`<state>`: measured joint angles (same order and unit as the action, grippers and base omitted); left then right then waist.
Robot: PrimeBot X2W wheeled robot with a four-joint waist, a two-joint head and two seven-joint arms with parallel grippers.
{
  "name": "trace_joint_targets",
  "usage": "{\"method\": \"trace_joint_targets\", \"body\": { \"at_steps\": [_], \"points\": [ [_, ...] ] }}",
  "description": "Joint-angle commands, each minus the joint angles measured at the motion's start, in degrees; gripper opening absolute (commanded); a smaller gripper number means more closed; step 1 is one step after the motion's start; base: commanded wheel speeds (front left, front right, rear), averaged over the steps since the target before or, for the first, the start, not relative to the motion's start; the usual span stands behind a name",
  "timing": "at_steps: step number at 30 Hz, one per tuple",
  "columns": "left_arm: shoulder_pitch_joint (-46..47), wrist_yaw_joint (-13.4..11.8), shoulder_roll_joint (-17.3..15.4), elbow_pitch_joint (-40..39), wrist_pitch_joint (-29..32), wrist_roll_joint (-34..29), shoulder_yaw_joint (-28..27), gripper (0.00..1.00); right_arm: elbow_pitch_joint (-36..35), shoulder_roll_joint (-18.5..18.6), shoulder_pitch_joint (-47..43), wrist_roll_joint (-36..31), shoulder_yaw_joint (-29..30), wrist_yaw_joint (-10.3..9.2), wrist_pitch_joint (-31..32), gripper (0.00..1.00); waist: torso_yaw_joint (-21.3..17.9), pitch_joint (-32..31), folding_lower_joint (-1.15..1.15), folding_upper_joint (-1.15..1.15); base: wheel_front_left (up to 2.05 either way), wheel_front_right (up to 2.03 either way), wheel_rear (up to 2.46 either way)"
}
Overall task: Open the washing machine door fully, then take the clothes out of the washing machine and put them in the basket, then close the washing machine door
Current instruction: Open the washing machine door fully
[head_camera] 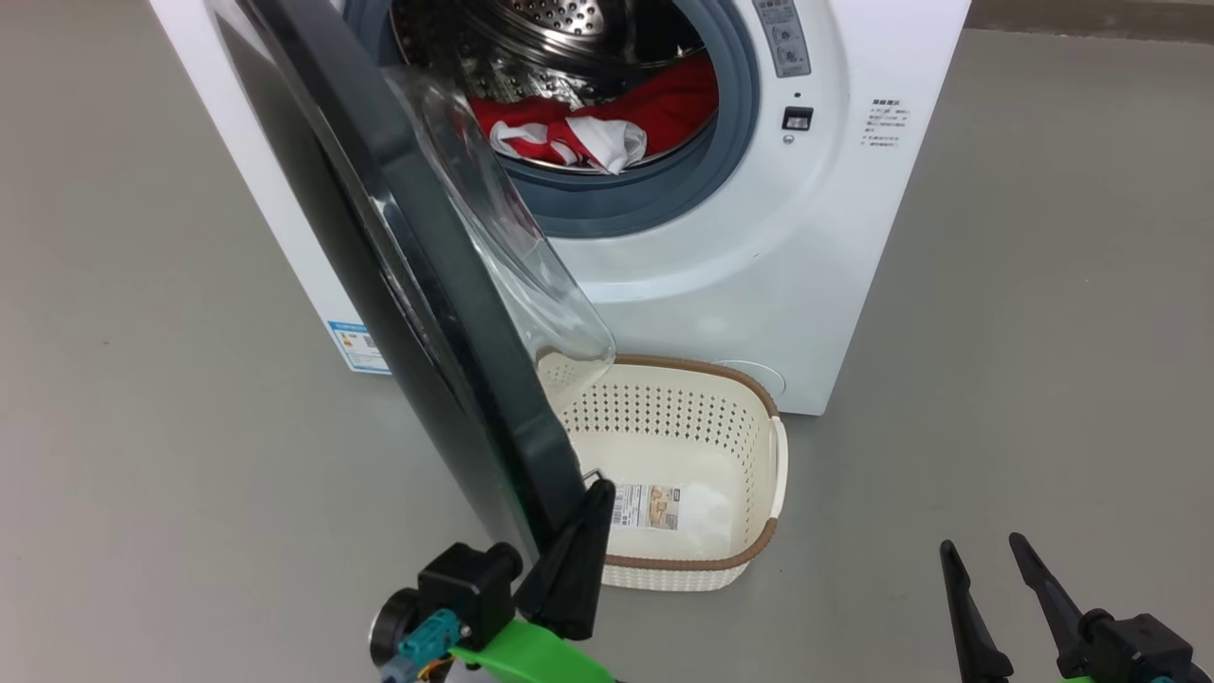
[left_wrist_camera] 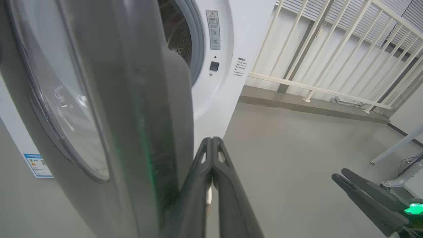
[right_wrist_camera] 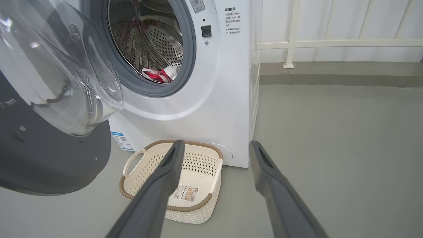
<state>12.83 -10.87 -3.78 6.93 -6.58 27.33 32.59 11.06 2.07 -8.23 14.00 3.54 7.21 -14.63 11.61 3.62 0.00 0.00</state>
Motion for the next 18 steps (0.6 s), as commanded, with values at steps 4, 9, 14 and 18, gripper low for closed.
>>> {"method": "trace_joint_targets", "body": {
  "at_steps": [4, 9, 14, 18],
  "points": [
    [-0.4, -1.9, -1.7, -1.7, -0.9, 0.9, -3.8, 0.0, -1.2, 0.8, 1.8, 0.1, -0.9, 0.28, -0.4, 1.0, 0.6, -0.2, 0.0, 0.0, 0.0, 0.0, 0.0],
    [-2.3, -3.3, -2.5, -3.0, -2.0, 0.9, -4.9, 0.0, -1.3, 0.8, 1.6, -0.2, -0.5, 0.28, -0.4, 1.0, 1.8, -0.4, 0.0, 0.0, 0.0, 0.0, 0.0],
    [-4.5, -4.6, -3.9, -4.7, -3.1, 1.0, -6.3, 0.0, -1.3, 0.8, 1.4, -0.6, -0.5, 0.28, -0.4, 1.0, 3.3, -0.4, 0.0, 0.0, 0.0, 0.0, 0.0],
    [-5.8, -5.4, -4.9, -5.5, -3.6, 1.0, -7.2, 0.0, -1.3, 0.8, 1.4, -0.8, -0.4, 0.28, -0.4, 1.0, 4.4, -0.4, 0.0, 0.0, 0.0, 0.0, 0.0]
  ]
}}
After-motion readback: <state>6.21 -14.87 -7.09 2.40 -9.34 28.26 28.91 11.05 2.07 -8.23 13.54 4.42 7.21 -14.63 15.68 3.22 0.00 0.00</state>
